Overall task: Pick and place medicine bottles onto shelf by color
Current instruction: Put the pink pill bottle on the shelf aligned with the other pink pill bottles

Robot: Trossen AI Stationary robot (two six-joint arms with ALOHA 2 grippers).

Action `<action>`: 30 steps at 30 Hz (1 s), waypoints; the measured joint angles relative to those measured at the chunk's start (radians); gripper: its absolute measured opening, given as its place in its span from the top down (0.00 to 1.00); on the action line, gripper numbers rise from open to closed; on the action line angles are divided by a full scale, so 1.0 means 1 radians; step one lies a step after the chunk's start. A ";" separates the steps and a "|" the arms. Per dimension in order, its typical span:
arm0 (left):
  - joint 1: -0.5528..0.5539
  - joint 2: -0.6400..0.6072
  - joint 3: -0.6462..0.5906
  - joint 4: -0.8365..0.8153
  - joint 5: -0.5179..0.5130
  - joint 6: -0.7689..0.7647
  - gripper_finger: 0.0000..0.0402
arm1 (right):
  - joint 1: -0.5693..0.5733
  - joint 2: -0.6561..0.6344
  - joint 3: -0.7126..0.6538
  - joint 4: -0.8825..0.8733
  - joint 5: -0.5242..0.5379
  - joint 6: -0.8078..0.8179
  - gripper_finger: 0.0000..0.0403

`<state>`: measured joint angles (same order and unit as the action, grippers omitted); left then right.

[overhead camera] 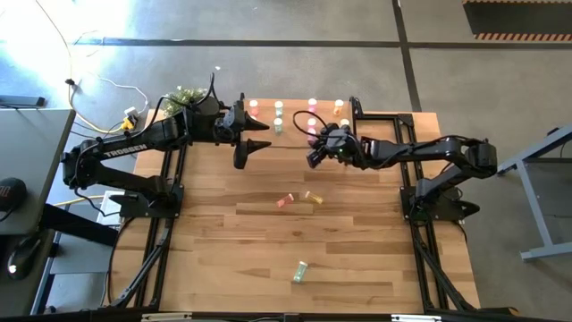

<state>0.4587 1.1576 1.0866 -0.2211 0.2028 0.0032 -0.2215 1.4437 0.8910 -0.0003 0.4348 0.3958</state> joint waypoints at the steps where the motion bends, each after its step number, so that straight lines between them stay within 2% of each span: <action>1: 0.000 0.000 0.000 0.000 0.000 0.000 0.40 | 0.005 0.000 0.006 -0.013 0.006 0.000 0.61; 11: 0.000 0.000 0.000 0.000 0.000 0.000 0.40 | 0.050 0.000 0.075 -0.170 0.035 0.047 0.61; 15: 0.000 0.000 0.000 -0.001 0.000 0.000 0.40 | 0.080 0.000 0.127 -0.285 0.020 0.104 0.61; 24: 0.000 0.000 0.000 -0.062 -0.001 0.000 0.40 | 0.178 0.000 0.292 -0.545 -0.077 0.213 0.61; 30: -0.003 0.000 0.000 -0.114 -0.002 -0.001 0.40 | 0.218 0.000 0.335 -0.603 -0.172 0.234 0.61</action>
<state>0.4554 1.1578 1.0870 -0.3355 0.2005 0.0023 -0.0031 1.4437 1.2258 -0.6035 0.2629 0.6300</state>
